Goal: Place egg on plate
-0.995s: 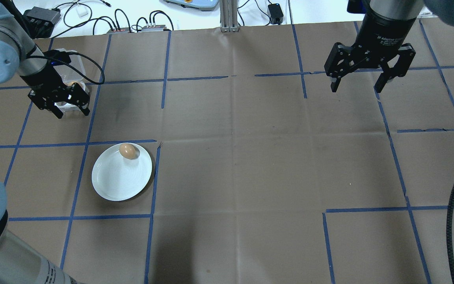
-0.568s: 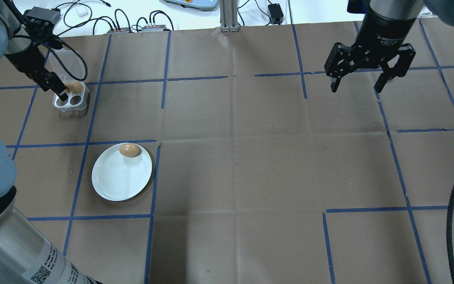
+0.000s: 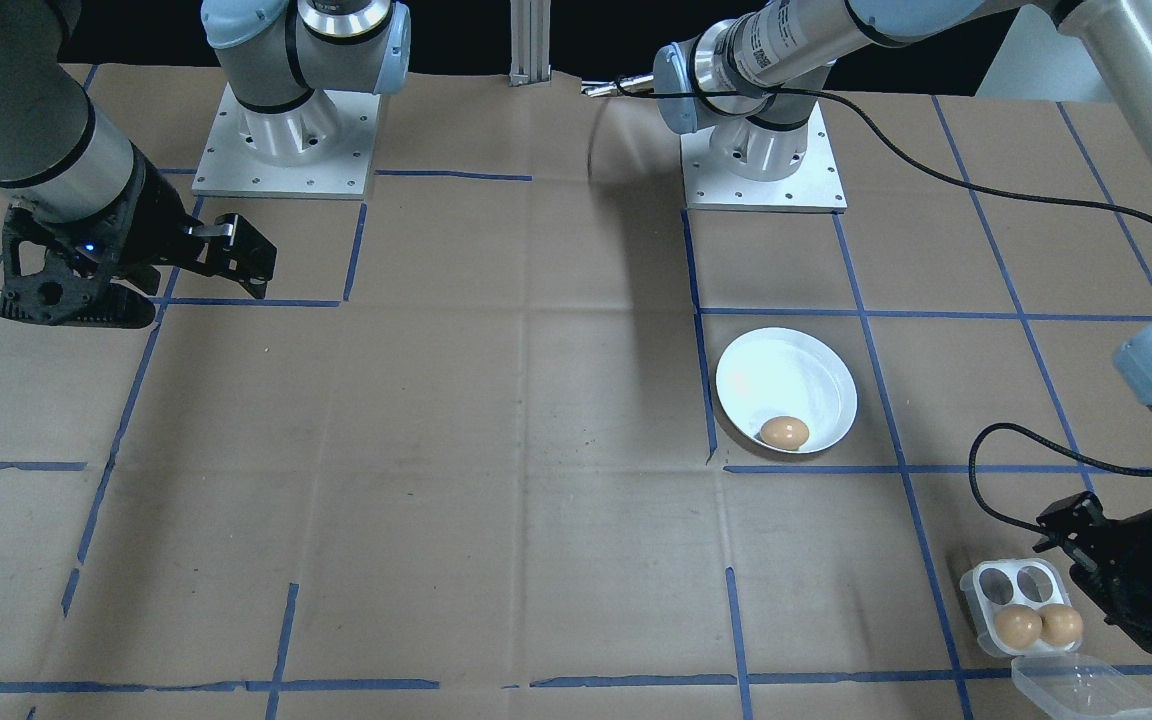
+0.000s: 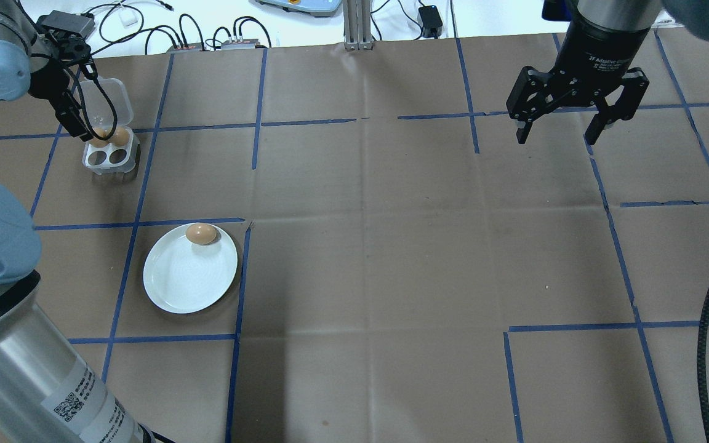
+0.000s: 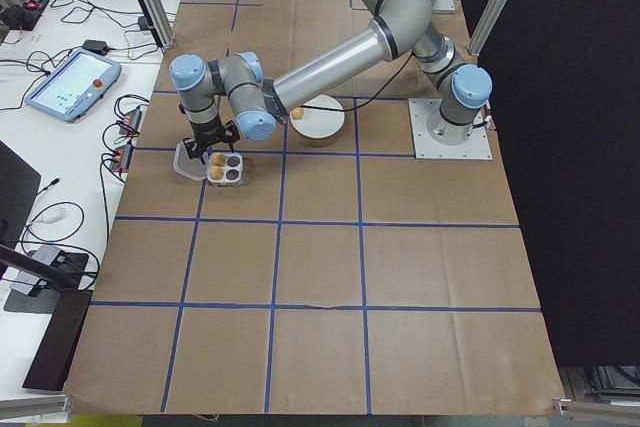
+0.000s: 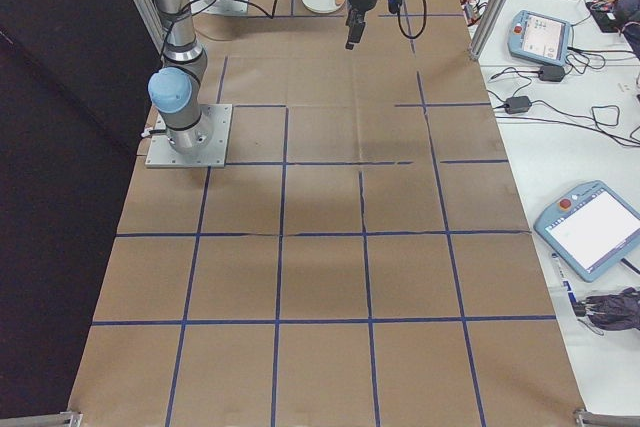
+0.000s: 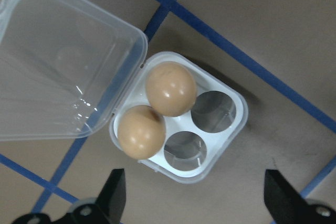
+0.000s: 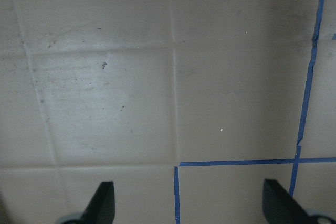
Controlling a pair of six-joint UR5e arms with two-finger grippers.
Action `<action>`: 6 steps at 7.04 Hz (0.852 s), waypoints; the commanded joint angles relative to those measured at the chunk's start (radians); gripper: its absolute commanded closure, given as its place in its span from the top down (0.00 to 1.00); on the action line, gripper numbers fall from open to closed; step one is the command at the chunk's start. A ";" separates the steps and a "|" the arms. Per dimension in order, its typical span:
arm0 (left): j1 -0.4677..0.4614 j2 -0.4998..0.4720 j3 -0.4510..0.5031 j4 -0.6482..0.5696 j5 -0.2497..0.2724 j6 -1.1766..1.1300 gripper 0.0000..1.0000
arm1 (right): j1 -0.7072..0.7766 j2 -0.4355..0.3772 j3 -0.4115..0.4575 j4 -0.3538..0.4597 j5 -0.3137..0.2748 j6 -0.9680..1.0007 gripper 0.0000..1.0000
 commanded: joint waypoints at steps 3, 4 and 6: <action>0.001 -0.047 -0.012 0.126 -0.022 0.271 0.89 | 0.000 -0.001 0.000 0.000 0.000 0.000 1.00; 0.000 -0.065 -0.012 0.126 -0.026 0.280 0.89 | 0.000 0.001 0.000 0.000 -0.001 0.000 1.00; 0.003 -0.069 -0.015 0.126 -0.025 0.284 0.89 | 0.000 0.001 0.000 0.000 0.000 0.000 1.00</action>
